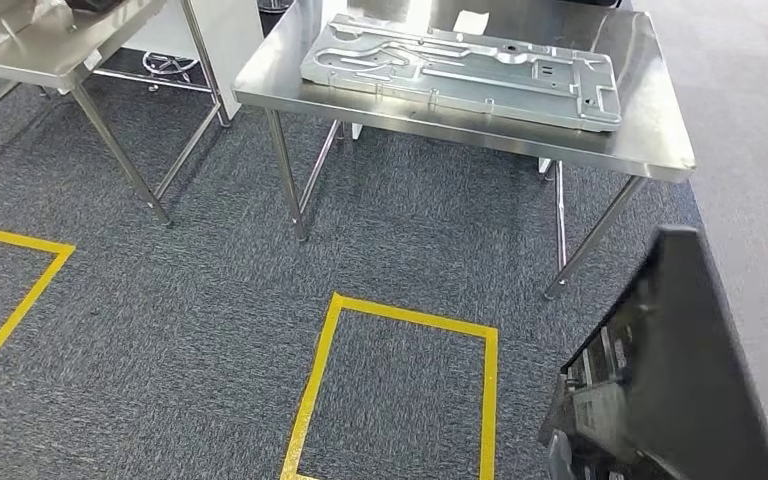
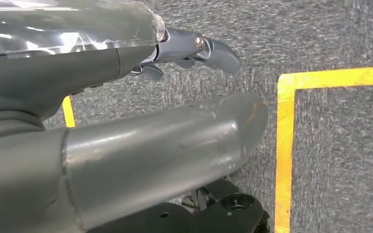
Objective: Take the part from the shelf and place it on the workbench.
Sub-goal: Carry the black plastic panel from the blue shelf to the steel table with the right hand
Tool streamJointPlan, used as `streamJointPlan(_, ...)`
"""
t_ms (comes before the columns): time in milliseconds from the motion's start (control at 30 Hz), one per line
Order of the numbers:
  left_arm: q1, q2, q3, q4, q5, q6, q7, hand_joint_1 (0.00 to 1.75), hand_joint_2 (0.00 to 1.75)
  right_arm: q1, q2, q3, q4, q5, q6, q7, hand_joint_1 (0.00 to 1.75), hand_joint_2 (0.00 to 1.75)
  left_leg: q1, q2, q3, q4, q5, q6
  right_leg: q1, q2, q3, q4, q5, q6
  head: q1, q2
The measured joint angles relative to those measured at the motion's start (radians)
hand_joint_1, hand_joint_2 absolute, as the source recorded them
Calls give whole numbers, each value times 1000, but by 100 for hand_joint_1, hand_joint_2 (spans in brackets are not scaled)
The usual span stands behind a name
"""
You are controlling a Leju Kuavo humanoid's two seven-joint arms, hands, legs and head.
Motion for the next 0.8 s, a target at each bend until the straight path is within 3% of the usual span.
streamJointPlan(33, 0, 1, 0, 0, -6, -2, 1, 0, 0, -8, -4, -1, 5, 36, -17, 34, 175, 175, -1, 2, 6, 0, -6, 0, -1, -2, -37, 49, -12, 1, 0, 0)
streamJointPlan(67, 1, 2, 0, 0, -12, -4, 2, 0, 0, -17, -10, -2, 11, 73, -35, 70, 175, 175, -1, 4, 13, 0, -13, -1, -1, -3, -60, 69, -5, 0, 0, 0)
streamJointPlan(100, 1, 3, 0, 0, -18, -6, 2, 0, 0, -28, -17, -3, 18, 109, -55, 107, 175, 175, -2, 5, 24, 0, -22, -1, 0, -4, -66, 54, 20, -3, 0, 0)
streamJointPlan(200, 0, 3, -2, 1, -41, -15, 3, 0, 0, -85, -44, -13, 45, 247, -117, 230, 175, 175, -5, 10, 61, -6, -48, -4, 11, -8, -17, -112, 137, -28, -2, 0)
streamJointPlan(233, -2, 3, -3, 1, -49, -18, 4, 0, 0, -109, -56, -19, 57, 303, -134, 273, 175, 175, -5, 12, 69, -12, -54, -8, 17, -11, -5, -152, 151, -38, -3, 0)
streamJointPlan(300, -6, 3, -6, 2, -61, -21, 5, 0, 0, -155, -80, -30, 82, 399, -154, 341, 175, 175, -3, 17, 91, -27, -56, -20, 25, -14, 7, -178, 146, -53, -4, 0)
streamJointPlan(367, -13, 6, -11, 2, -67, -22, 6, 0, 0, -191, -101, -40, 102, 449, -162, 376, 175, 175, -4, 18, 105, -12, -43, -32, 21, -10, 42, -205, 145, -65, -2, 0)
streamJointPlan(400, -16, 7, -13, 2, -68, -23, 6, 0, 0, -206, -108, -44, 111, 458, -164, 383, 175, 175, -6, 14, 95, 25, -34, -35, 17, -9, 63, -216, 140, -70, -4, 0)
streamJointPlan(467, -20, 10, -15, 2, -68, -24, 6, 0, 0, -227, -117, -47, 124, 465, -168, 390, 175, 175, -4, 7, 31, 135, -47, -37, 13, -9, 96, -228, 125, -75, -6, 0)
streamJointPlan(533, -17, 11, -15, 2, -70, -24, 7, 0, 0, -239, -125, -48, 136, 491, -175, 403, 175, 175, -3, 4, -55, 230, -108, -41, 13, -4, 120, -230, 102, -77, -7, 0)
streamJointPlan(567, -14, 12, -16, 2, -74, -25, 7, 0, 0, -246, -130, -48, 144, 522, -181, 418, 175, 175, -2, 4, -87, 247, -135, -44, 13, 0, 134, -230, 90, -76, -8, 0)
streamJointPlan(600, -11, 14, -17, 2, -81, -25, 7, 0, 0, -259, -139, -49, 154, 570, -187, 439, 175, 175, -2, 4, -108, 237, -143, -46, 13, 4, 149, -230, 78, -74, -8, 0)
streamJointPlan(633, -9, 16, -18, 2, -88, -26, 7, 0, 0, -279, -149, -51, 167, 628, -190, 464, 175, 175, -2, 4, -117, 202, -124, -47, 13, 8, 166, -229, 66, -71, -8, 0)
streamJointPlan(733, -9, 19, -21, 2, -110, -32, 8, 0, 0, -365, -189, -53, 214, 817, -186, 521, 175, 175, -5, 5, -120, 61, 38, -42, 13, 17, 204, -226, 29, -58, -6, 0)
streamJointPlan(767, -11, 20, -23, 2, -115, -34, 9, 0, 0, -397, -204, -50, 230, 871, -182, 530, 175, 175, -8, 5, -119, 40, 76, -37, 13, 19, 209, -226, 20, -51, -6, 0)
streamJointPlan(800, -13, 20, -25, 2, -119, -36, 11, 0, 0, -426, -219, -44, 245, 917, -176, 535, 175, 175, -11, 5, -119, 36, 86, -29, 13, 21, 214, -224, 16, -44, -6, 0)
